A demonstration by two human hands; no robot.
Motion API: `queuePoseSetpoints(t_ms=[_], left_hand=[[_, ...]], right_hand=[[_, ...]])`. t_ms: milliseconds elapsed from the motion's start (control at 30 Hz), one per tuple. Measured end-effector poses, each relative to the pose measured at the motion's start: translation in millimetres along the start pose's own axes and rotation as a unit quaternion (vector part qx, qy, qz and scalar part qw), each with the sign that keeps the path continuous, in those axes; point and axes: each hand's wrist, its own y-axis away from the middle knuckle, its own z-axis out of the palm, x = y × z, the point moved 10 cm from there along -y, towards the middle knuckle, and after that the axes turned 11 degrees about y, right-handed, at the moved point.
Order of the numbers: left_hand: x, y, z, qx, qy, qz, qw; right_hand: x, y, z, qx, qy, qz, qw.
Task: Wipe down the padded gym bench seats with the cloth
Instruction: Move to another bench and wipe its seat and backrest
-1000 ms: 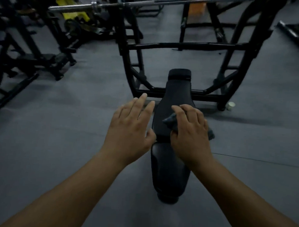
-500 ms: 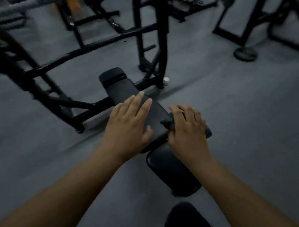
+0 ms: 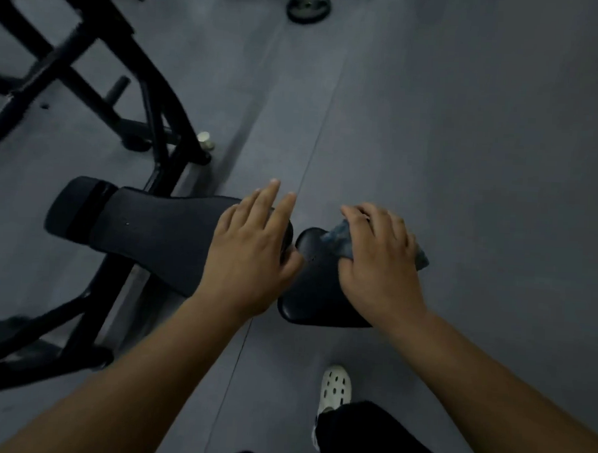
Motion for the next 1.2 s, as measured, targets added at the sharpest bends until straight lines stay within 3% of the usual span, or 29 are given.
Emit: queuePoseSetpoints(t_ms=[267,533,767,1000,1200], left_hand=[[-17,-7,29,-0.057,0.029,0.109,0.992],[-69,16,35,-0.094,0.046,0.216,0.971],[-92,28,51,-0.112,0.090,0.243,0.959],[-80,22,114,-0.104,0.114,0.240,0.958],[-53,-11,262,-0.112,0.115,0.236,0.958]], right_hand=[[-8,28,19,0.002,0.039,0.118,0.992],[-75,58,25,0.039,0.092,0.212,0.972],[-104,84,39,0.034,0.118,0.255,0.959],[-66,103,89,0.019,0.141,0.260,0.955],[28,110,218,-0.034,0.131,0.264,0.955]])
